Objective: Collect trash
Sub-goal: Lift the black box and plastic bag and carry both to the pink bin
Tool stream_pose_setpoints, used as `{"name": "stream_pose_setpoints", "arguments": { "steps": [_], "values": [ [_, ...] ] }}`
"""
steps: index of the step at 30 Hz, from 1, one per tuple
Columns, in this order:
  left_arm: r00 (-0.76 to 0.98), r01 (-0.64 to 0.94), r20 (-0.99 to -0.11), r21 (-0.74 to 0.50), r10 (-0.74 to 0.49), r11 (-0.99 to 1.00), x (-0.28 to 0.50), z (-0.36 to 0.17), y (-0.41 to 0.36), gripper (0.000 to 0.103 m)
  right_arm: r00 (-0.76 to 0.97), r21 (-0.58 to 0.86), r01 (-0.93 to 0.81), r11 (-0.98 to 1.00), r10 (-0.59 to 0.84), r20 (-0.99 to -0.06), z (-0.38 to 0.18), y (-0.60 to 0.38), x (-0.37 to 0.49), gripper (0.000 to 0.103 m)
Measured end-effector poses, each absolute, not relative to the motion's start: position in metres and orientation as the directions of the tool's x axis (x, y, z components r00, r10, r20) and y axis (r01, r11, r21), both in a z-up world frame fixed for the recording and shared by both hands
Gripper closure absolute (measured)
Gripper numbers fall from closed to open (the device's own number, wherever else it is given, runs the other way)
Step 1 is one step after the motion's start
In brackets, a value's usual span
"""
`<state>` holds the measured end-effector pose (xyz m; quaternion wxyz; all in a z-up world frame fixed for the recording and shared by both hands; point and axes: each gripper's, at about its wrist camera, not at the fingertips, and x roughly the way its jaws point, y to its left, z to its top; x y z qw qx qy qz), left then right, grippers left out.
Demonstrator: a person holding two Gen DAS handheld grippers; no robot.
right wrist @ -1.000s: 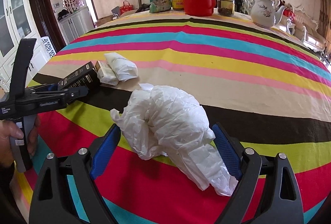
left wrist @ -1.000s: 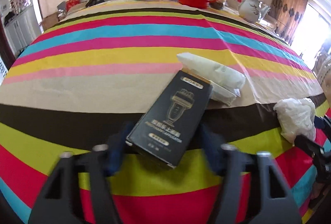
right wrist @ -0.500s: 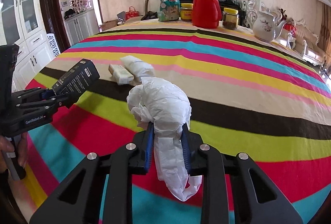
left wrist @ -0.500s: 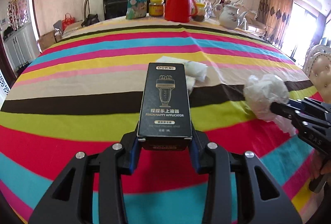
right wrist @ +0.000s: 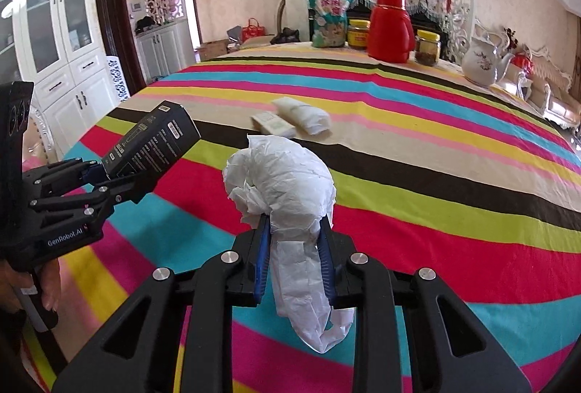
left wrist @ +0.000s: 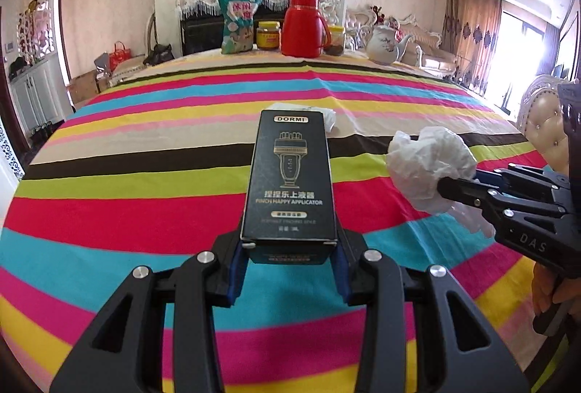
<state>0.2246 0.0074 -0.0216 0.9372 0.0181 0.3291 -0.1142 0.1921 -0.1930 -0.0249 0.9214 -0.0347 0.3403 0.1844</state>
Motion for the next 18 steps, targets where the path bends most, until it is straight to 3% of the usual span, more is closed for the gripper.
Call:
{"name": "stream_pose_setpoints", "arguments": {
  "steps": [18],
  "values": [
    [0.875,0.12,-0.469,-0.033,-0.121,0.992,0.133,0.017,0.069,0.065,0.71,0.08,-0.509,0.857,0.471,-0.524,0.006,-0.116,0.137,0.078]
  ]
}}
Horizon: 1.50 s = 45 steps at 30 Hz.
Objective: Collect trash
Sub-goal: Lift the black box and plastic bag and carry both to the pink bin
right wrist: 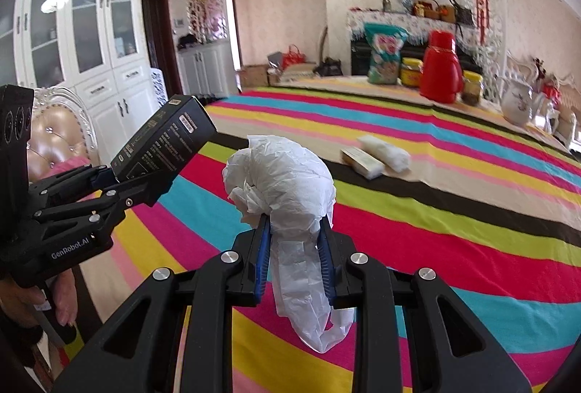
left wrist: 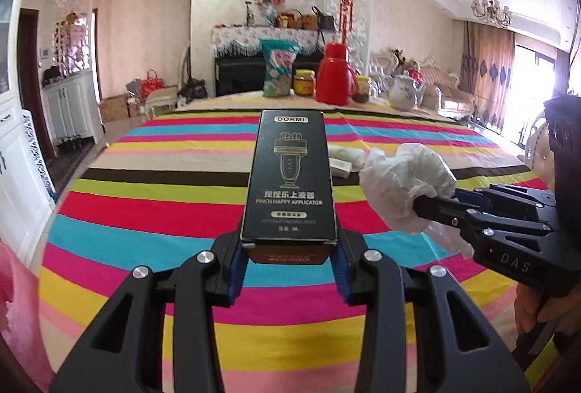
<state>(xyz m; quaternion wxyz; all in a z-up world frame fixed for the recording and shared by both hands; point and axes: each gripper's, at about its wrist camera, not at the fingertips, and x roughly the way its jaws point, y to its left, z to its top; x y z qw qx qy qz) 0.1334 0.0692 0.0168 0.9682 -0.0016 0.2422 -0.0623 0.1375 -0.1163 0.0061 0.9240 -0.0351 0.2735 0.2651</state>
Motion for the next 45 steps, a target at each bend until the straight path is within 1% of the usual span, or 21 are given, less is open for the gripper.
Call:
{"name": "stream_pose_setpoints", "arguments": {
  "steps": [5,10,20,25,27,36,41,45],
  "values": [
    [0.896,0.068,-0.438,-0.031,-0.075,0.997,0.11,0.022,0.094,0.065,0.686,0.07,-0.562,0.824,0.511,-0.518,0.009,-0.084,0.13,0.078],
    [0.899,0.02,-0.438,-0.017,-0.026,1.0,0.093,0.02,0.12,0.065,0.664,0.058,-0.606,0.793,0.545,-0.512,0.012,-0.053,0.125,0.078],
    [0.887,-0.065,-0.458,-0.005,0.056,0.998,0.067,0.013,0.167,0.065,0.641,0.061,-0.643,0.764,0.579,-0.504,0.011,-0.02,0.125,0.078],
    [0.882,-0.098,-0.463,0.01,0.091,0.995,0.055,0.012,0.181,0.065,0.634,0.071,-0.653,0.754,0.596,-0.492,0.011,-0.008,0.125,0.078],
    [0.879,-0.112,-0.466,0.016,0.106,0.994,0.062,0.012,0.181,0.065,0.638,0.067,-0.658,0.75,0.603,-0.48,0.012,-0.003,0.122,0.078],
    [0.864,-0.17,-0.483,-0.013,0.143,0.985,0.053,0.011,0.202,0.065,0.633,0.052,-0.673,0.737,0.612,-0.475,0.008,0.005,0.114,0.078],
    [0.869,-0.21,-0.46,-0.002,0.185,0.978,0.047,0.014,0.204,0.065,0.625,0.062,-0.68,0.731,0.622,-0.471,0.009,0.005,0.113,0.078],
    [0.873,-0.239,-0.436,0.007,0.218,0.971,0.035,0.019,0.213,0.065,0.595,0.053,-0.707,0.705,0.633,-0.495,0.01,0.018,0.113,0.078]
  ]
}}
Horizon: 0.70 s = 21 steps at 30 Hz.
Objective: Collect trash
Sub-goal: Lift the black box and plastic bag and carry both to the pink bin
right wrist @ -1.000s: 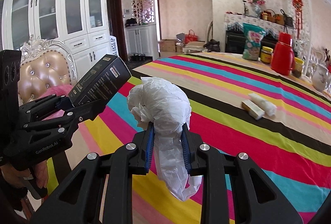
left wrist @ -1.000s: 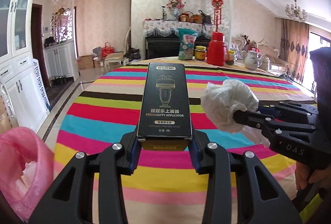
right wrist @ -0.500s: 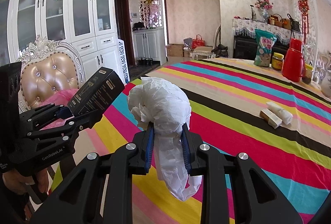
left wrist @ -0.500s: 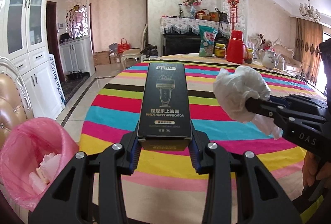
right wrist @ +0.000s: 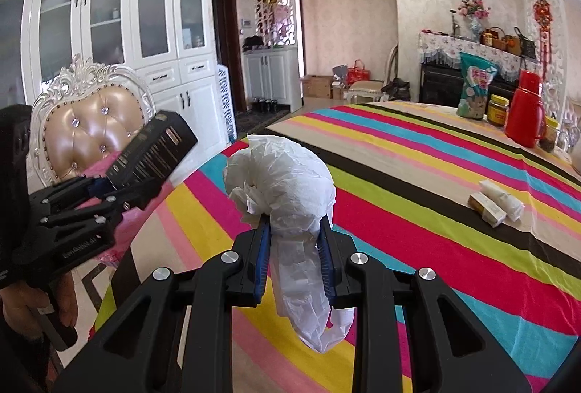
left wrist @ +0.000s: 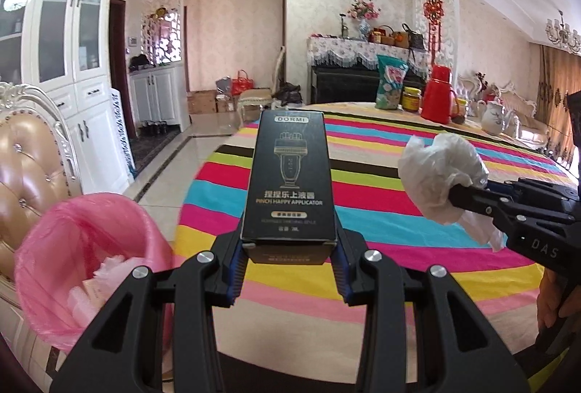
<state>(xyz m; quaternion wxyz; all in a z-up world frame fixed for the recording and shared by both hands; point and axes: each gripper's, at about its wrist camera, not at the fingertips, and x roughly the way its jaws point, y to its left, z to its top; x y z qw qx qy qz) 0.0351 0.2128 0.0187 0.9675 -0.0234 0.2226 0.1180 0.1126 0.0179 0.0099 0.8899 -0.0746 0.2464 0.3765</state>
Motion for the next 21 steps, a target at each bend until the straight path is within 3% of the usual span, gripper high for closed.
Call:
{"name": "stream_pose_setpoints", "arguments": {
  "steps": [21],
  "values": [
    [0.755,-0.508,-0.48,0.001,0.446,0.862,-0.041,0.011,0.349,0.064,0.345,0.075,-0.894,0.443,0.784,-0.517,0.017,0.192,0.08,0.078]
  ]
}}
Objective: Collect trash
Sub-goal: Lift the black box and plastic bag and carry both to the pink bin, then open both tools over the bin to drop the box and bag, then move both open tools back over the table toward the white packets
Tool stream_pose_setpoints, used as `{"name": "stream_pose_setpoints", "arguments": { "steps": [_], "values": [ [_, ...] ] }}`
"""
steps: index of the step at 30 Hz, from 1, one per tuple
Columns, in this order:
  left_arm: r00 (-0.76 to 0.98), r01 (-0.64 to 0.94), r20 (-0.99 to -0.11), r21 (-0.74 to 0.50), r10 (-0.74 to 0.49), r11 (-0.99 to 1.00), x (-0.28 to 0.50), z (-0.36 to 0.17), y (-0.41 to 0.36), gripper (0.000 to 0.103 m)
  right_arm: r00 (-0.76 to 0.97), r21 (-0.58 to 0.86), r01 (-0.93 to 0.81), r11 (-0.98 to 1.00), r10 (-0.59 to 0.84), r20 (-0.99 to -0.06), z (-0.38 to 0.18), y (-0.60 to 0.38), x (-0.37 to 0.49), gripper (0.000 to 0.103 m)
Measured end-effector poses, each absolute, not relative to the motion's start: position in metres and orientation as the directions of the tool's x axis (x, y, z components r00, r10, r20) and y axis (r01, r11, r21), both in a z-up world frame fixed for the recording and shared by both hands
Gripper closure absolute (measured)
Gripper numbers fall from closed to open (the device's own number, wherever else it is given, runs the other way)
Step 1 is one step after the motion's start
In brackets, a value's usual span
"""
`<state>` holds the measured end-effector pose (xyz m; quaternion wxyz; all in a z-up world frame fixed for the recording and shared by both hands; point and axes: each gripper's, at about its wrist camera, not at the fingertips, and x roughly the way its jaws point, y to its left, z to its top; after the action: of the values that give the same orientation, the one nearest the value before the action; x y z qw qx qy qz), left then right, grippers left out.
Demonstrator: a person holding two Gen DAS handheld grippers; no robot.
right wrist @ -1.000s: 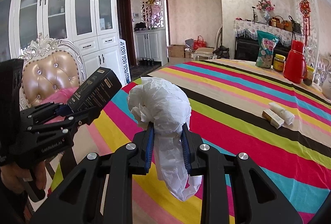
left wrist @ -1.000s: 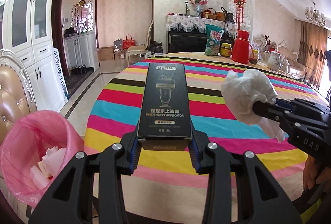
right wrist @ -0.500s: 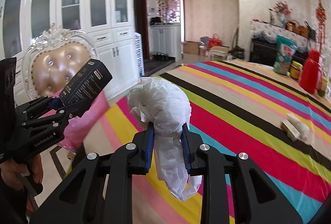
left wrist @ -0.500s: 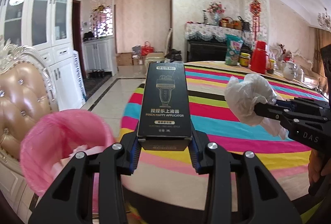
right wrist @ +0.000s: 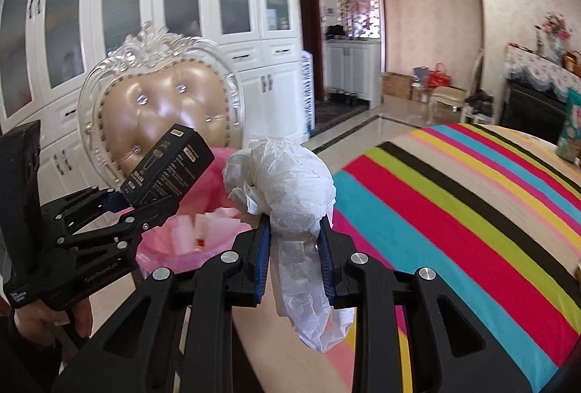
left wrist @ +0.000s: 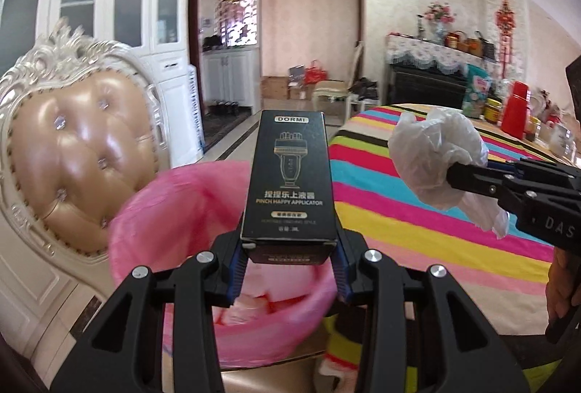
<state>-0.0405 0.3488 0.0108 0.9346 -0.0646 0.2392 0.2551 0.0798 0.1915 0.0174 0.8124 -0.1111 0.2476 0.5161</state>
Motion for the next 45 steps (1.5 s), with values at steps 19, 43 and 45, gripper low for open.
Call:
{"name": "stream_pose_setpoints", "arguments": {
  "steps": [19,43,45],
  "values": [
    [0.666,-0.644,-0.533,-0.06,0.521,0.762,-0.057,-0.021,0.449,0.049,0.164,0.164,-0.938,0.307,0.805,-0.57,-0.003,0.313,0.082,0.036],
    [0.832,-0.363,-0.445,0.013,0.331,0.932,0.021,0.014,0.295,0.005,0.503,0.11,-0.753,0.649,0.676,-0.539,0.004,0.08,0.165,0.032],
    [0.857,-0.294,-0.435,0.027,0.276,0.956,0.042,0.021,0.267,0.005,0.549,0.101,-0.709,0.698,0.636,-0.542,0.001,0.05,0.179,0.032]
  ]
}}
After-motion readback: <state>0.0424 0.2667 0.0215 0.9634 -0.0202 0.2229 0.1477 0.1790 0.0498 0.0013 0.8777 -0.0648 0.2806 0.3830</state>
